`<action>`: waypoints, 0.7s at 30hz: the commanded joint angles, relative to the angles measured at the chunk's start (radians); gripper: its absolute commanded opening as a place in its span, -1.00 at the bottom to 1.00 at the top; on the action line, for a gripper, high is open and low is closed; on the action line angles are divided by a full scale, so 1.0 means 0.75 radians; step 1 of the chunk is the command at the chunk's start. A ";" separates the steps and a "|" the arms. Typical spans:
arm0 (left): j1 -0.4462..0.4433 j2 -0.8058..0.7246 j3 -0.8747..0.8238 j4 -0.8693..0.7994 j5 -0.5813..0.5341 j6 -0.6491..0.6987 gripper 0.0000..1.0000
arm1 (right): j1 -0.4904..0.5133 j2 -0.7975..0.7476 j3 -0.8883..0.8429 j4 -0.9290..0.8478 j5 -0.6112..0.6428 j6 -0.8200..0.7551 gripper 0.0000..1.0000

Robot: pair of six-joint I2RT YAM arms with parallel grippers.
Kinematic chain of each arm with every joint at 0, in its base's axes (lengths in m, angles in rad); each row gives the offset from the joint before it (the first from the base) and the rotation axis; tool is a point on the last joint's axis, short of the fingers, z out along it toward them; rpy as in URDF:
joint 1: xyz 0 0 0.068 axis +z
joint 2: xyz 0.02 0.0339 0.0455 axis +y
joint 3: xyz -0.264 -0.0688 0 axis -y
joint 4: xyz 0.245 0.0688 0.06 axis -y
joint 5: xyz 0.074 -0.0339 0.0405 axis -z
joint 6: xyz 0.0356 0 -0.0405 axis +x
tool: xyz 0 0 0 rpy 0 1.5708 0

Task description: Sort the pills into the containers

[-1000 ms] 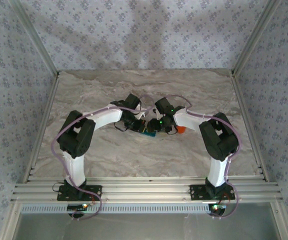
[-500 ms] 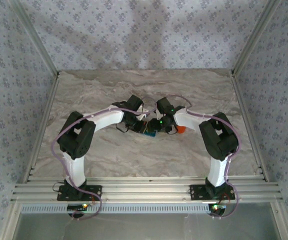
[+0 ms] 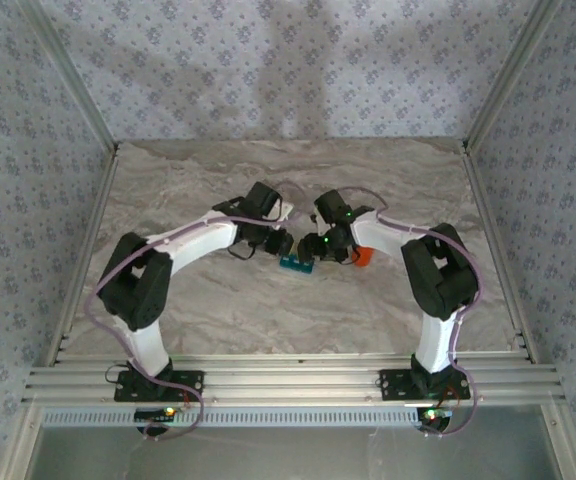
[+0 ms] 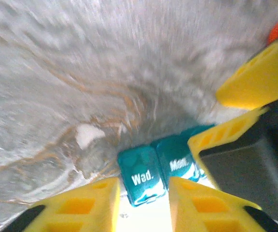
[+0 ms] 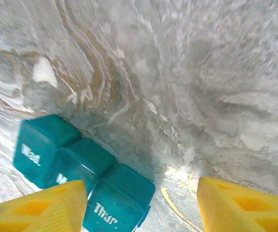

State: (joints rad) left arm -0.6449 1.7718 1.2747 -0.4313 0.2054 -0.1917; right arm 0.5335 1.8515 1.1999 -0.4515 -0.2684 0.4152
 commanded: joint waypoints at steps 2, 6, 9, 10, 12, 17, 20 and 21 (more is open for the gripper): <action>0.061 -0.206 0.049 0.117 -0.113 -0.031 0.06 | -0.021 -0.160 0.148 -0.063 0.003 -0.017 0.41; 0.129 -0.321 0.094 0.133 -0.166 -0.035 0.98 | -0.052 -0.257 0.263 -0.081 -0.008 -0.002 0.55; 0.181 -0.397 0.126 0.142 -0.209 -0.023 0.98 | -0.112 -0.326 0.346 -0.099 -0.010 -0.001 0.68; 0.201 -0.420 0.131 0.152 -0.222 -0.019 0.99 | -0.140 -0.351 0.367 -0.094 -0.017 -0.001 0.74; 0.236 -0.468 0.132 0.179 -0.270 -0.012 0.98 | -0.194 -0.393 0.400 -0.089 -0.023 -0.001 0.86; 0.316 -0.579 0.089 0.279 -0.403 0.102 0.98 | -0.383 -0.522 0.426 -0.090 0.003 -0.045 1.00; 0.358 -0.676 -0.054 0.462 -0.512 0.205 0.98 | -0.505 -0.600 0.381 -0.094 0.115 -0.094 1.00; 0.380 -0.709 -0.114 0.524 -0.528 0.252 0.99 | -0.553 -0.630 0.349 -0.085 0.156 -0.098 1.00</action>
State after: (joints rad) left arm -0.3889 1.3060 1.2701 -0.1829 -0.0952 -0.1123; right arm 0.1825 1.4372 1.4925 -0.4942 -0.2382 0.3840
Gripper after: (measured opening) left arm 0.992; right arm 0.998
